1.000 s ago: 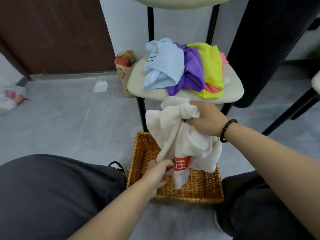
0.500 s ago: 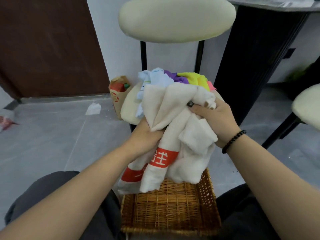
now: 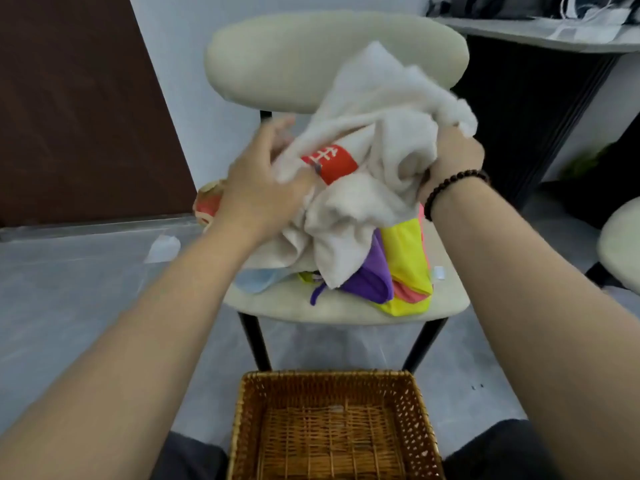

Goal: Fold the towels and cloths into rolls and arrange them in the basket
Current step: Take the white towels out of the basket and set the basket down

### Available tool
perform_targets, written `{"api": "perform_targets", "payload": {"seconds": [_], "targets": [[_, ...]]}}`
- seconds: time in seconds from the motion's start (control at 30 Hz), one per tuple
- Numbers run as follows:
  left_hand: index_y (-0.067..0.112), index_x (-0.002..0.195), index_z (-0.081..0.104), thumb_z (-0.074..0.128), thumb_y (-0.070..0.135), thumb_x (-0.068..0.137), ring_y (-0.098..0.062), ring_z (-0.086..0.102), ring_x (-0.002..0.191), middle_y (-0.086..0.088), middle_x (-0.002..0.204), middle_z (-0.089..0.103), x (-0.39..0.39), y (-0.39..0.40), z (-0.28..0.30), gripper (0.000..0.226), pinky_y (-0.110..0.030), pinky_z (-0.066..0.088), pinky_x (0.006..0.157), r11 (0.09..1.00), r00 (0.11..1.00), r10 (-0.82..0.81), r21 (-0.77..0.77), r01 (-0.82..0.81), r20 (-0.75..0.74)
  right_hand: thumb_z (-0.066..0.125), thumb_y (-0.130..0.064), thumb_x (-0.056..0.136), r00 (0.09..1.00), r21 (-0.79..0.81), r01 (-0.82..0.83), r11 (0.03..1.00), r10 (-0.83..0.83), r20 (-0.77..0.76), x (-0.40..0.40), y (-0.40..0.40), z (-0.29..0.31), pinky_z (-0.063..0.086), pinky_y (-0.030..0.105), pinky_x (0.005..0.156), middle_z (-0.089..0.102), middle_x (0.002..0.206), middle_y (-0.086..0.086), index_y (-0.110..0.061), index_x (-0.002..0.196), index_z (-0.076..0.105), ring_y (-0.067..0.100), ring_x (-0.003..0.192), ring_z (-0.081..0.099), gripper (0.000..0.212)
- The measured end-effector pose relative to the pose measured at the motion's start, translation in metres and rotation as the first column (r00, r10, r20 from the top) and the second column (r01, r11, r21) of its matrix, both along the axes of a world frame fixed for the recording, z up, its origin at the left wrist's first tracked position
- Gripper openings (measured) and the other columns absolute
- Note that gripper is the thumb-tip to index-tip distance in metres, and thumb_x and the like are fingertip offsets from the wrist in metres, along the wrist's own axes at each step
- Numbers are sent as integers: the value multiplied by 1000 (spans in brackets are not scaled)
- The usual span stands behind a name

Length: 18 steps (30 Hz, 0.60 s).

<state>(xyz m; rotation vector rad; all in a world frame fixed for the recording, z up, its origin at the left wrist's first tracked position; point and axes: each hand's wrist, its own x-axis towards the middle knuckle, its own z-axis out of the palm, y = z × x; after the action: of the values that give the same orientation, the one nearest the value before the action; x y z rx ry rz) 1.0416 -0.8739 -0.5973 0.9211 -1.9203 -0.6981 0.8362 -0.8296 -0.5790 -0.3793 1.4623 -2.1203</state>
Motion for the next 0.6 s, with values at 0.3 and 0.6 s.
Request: {"api": "perform_targets", "payload": {"seconds": [0.3,0.6], "targets": [[60,139,-20,45,85,51,-19,-19,147,14,157,-20,-7,-2,-88,112,-54,5,118,991,837,-129,100,89,533,47,-26,97,874,531,187,826,106,-474,-13,18,-88,37,29,89,39,139,17,-6,141,32,25,112,47,51],[67,132,-24,75,49,72,-15,-20,146,20,153,-30,-16,-48,-105,117,-48,12,119,969,743,-244,139,202,623,73,-48,75,373,651,-147,744,652,-661,3,50,-93,30,23,103,24,127,-22,-65,115,30,3,123,27,61]]}}
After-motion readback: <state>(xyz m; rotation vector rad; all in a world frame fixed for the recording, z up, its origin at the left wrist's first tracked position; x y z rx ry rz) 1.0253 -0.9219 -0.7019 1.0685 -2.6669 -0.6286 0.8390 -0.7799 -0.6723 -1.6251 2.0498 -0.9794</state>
